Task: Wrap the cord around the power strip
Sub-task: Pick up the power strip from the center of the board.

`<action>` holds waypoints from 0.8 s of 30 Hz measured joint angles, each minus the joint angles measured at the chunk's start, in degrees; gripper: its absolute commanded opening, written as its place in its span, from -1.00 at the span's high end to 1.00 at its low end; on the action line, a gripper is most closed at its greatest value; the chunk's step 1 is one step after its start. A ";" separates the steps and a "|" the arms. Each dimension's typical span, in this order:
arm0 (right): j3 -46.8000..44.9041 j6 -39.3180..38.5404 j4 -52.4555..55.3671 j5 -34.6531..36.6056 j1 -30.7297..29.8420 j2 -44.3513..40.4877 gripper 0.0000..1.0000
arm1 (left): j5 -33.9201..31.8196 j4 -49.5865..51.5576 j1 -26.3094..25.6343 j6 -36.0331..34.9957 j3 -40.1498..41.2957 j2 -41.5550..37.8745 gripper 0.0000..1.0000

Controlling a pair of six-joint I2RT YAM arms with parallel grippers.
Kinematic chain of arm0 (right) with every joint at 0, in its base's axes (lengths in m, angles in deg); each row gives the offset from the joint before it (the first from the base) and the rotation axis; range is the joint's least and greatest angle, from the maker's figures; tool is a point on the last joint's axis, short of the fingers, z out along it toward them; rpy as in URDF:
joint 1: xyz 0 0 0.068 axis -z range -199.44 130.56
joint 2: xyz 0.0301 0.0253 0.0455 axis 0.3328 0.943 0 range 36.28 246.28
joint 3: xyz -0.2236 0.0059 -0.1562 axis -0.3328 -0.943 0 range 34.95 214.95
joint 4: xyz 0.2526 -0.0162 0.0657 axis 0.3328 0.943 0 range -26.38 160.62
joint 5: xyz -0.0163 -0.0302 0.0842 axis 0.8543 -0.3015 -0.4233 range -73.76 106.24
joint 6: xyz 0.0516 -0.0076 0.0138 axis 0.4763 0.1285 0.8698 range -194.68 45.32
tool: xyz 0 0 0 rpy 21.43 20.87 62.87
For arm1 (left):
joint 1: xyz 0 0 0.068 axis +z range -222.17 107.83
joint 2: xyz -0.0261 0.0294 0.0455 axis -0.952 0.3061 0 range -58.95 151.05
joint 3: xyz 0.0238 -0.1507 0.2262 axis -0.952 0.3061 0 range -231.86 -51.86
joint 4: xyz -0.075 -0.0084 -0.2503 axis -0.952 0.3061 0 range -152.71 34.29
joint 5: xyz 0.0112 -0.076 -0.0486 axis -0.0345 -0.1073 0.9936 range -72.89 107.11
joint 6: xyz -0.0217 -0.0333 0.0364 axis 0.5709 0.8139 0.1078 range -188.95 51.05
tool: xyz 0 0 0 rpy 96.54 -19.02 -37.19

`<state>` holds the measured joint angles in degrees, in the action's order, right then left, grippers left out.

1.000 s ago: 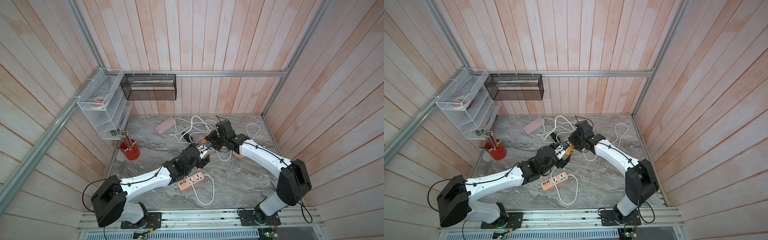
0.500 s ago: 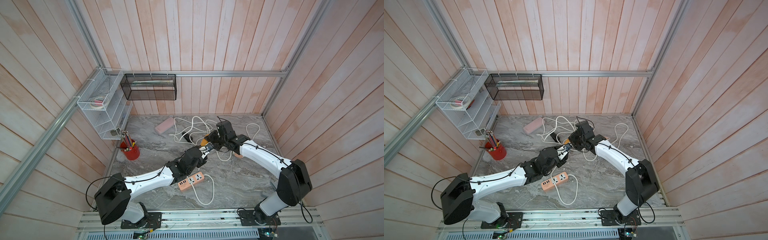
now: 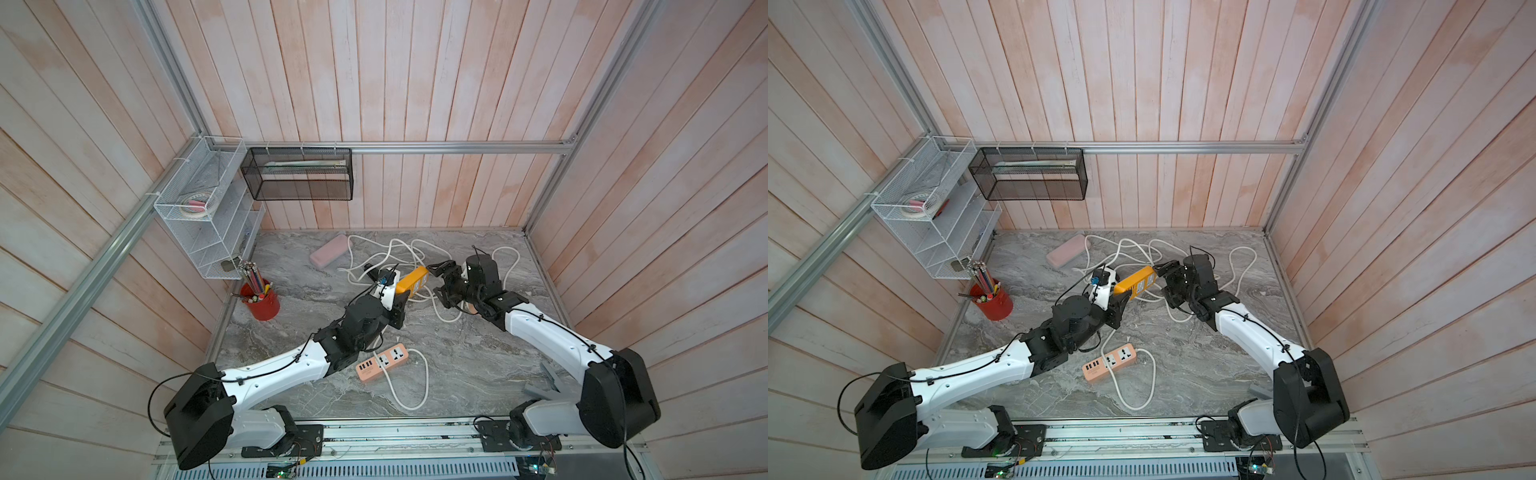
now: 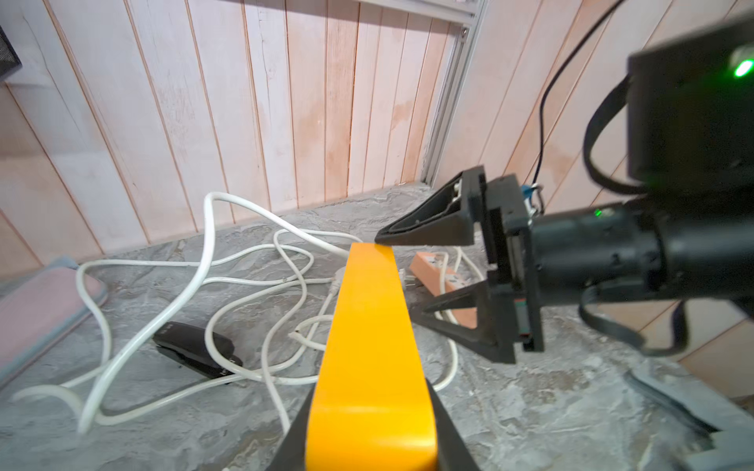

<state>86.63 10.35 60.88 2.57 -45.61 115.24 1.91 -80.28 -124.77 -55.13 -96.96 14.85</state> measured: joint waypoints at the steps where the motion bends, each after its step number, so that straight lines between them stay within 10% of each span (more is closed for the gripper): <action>1: -0.42 0.96 -1.38 -0.04 -0.24 0.00 -0.63 | 0.26 -0.96 0.00 1.55 0.52 -0.02 0.75; 15: -2.49 8.13 -10.95 1.97 -2.95 0.57 0.00 | 3.34 -8.02 0.20 11.50 3.61 0.02 0.52; 24: 0.44 3.30 -8.94 5.29 -3.28 2.45 0.54 | 8.61 -5.57 1.42 12.52 4.61 -1.11 -0.42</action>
<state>87.07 13.65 51.94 7.86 -48.89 117.69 10.52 -85.85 -123.35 -42.60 -92.35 13.73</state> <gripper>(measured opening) 0.526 0.645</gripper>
